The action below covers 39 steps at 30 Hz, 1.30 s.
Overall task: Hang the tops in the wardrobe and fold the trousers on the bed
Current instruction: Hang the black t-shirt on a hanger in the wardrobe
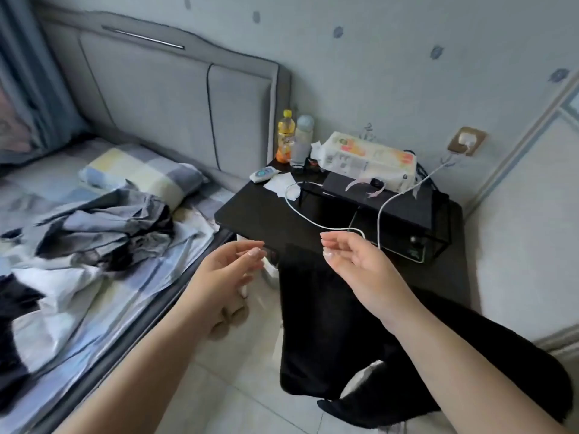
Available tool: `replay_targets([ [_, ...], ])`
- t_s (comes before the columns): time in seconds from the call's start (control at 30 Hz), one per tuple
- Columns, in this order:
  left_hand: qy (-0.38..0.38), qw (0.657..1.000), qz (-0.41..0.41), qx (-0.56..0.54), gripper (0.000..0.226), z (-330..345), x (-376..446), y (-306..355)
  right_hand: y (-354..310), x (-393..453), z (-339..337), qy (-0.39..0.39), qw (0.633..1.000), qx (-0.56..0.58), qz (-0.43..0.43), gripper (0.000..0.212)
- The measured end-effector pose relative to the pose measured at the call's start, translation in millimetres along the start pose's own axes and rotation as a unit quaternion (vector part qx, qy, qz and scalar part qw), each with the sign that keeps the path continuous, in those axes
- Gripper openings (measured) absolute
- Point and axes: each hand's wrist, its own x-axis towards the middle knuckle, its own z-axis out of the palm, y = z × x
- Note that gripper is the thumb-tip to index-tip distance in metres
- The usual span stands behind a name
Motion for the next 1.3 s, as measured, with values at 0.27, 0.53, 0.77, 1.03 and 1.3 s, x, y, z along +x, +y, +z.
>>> replay_targets([
  [0.27,0.140,0.990,0.015,-0.027,0.013,-197,-37,20,-62,55,188,-0.113,0.992,0.053,-0.035,0.020],
  [0.53,0.300,0.953,-0.013,-0.025,0.014,-344,-108,1,-94,74,352,-0.274,0.958,0.061,-0.053,0.017],
  [0.77,0.439,0.892,-0.057,-0.097,0.014,-424,-159,-39,-103,85,472,-0.425,0.903,0.038,-0.049,0.017],
  [1.03,0.522,0.835,-0.100,-0.140,0.015,-520,-137,-57,-115,146,608,-0.503,0.863,0.043,-0.010,0.018],
  [1.3,0.533,0.819,-0.155,-0.144,0.015,-638,-59,-70,-108,242,738,-0.495,0.865,0.049,0.068,0.017],
])
